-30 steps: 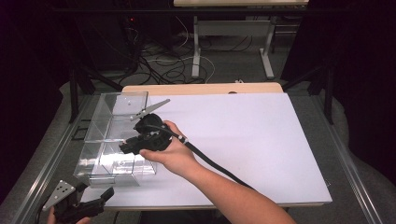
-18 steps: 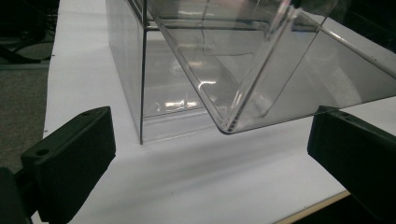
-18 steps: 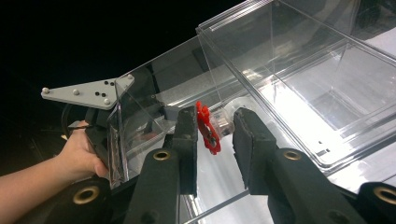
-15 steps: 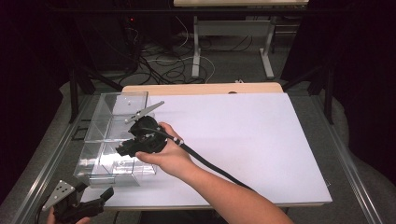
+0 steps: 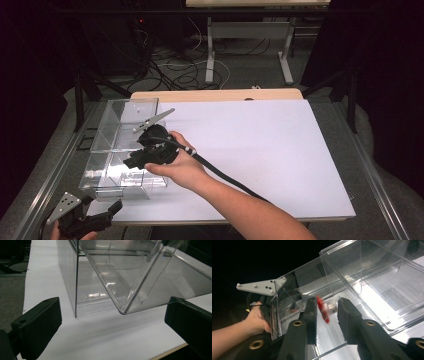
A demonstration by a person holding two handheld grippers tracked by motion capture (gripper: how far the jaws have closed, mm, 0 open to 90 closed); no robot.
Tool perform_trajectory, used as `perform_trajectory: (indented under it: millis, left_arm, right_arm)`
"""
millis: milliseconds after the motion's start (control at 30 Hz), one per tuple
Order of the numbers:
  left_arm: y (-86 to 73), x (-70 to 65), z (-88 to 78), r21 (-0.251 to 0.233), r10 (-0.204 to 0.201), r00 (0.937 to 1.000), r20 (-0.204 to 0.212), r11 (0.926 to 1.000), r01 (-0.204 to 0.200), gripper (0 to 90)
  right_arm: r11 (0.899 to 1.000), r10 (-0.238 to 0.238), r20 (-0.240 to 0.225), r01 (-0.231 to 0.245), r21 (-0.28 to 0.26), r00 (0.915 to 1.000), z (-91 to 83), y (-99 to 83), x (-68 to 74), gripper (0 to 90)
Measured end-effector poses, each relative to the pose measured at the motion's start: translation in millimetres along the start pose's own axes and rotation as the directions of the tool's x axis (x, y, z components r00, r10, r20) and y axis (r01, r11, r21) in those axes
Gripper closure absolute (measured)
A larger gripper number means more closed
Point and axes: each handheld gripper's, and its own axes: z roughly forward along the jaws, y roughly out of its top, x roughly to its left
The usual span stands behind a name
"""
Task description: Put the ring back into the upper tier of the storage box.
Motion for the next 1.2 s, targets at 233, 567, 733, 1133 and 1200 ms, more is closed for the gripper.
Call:
perform_trajectory:
  millis: [233,567,733,1133,1200]
  left_arm:
    - [-0.1,0.4,0.2,0.001,0.000,1.0000,-0.003,1.0000,0.000,1.3]
    - [-0.7,0.1,0.4,-0.005,-0.004,1.0000,-0.005,1.0000,0.004,1.3]
    - [-0.2,0.8,0.6,0.009,0.014,0.9999,-0.004,0.9999,-0.014,1.3]
    - [-0.7,0.2,1.4,0.006,0.009,0.9999,-0.004,0.9999,-0.009,1.3]
    - [-0.8,0.1,1.4,0.007,0.010,0.9999,-0.005,0.9999,-0.010,1.3]
  right_arm:
    - [0.999,-0.024,-0.005,0.024,-0.031,0.9997,-7.7,2.9,5.4,59.9]
    - [0.998,-0.044,0.004,0.044,-0.055,0.9990,-24.9,-1.0,10.0,53.3]
    - [0.994,-0.066,0.029,0.069,-0.089,0.9974,-40.1,-6.3,8.3,49.6]
    - [0.991,-0.056,0.129,0.071,-0.117,0.9901,-68.6,-30.1,-6.7,42.9]
    - [0.989,-0.047,0.153,0.068,-0.132,0.9870,-75.8,-35.2,-9.3,40.7]
